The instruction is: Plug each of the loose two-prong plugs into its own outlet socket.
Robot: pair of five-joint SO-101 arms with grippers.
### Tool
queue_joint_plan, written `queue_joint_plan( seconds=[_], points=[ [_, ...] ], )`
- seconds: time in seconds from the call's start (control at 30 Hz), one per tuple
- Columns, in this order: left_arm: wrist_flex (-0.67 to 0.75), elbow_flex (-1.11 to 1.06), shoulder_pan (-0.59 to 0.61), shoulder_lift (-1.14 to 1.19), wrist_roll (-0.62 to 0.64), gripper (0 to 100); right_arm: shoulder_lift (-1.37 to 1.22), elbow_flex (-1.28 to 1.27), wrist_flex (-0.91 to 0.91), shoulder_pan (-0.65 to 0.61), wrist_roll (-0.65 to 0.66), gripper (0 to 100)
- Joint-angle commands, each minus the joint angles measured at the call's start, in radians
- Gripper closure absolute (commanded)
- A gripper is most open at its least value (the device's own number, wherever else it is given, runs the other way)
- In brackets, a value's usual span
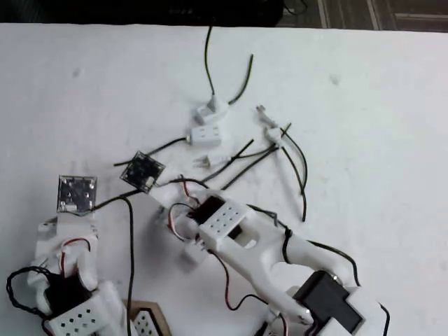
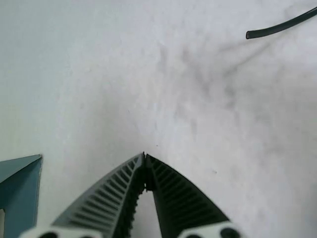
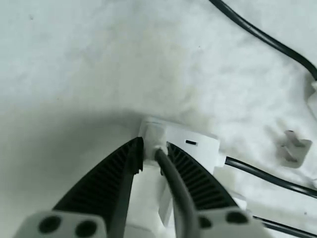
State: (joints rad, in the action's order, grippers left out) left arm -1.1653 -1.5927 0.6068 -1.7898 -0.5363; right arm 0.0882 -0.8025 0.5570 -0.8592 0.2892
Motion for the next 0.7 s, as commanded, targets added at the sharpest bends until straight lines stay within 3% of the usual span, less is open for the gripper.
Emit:
queue_joint_plan(
  seconds=[0.0,0.33,0.67],
  points=[
    [-0.005,0.005,0.002,-0.013,0.005,98,-0.021,-0.006,0.044,-0.007,0.012,98.1],
    [-0.005,0.005,0.002,-0.013,0.005,98,0.102,0.0,0.054,-0.007,0.006,98.1],
    [-0.005,0.005,0.002,-0.013,0.005,98,0.328,0.235,0.3,0.124,0.008,98.1]
  ],
)
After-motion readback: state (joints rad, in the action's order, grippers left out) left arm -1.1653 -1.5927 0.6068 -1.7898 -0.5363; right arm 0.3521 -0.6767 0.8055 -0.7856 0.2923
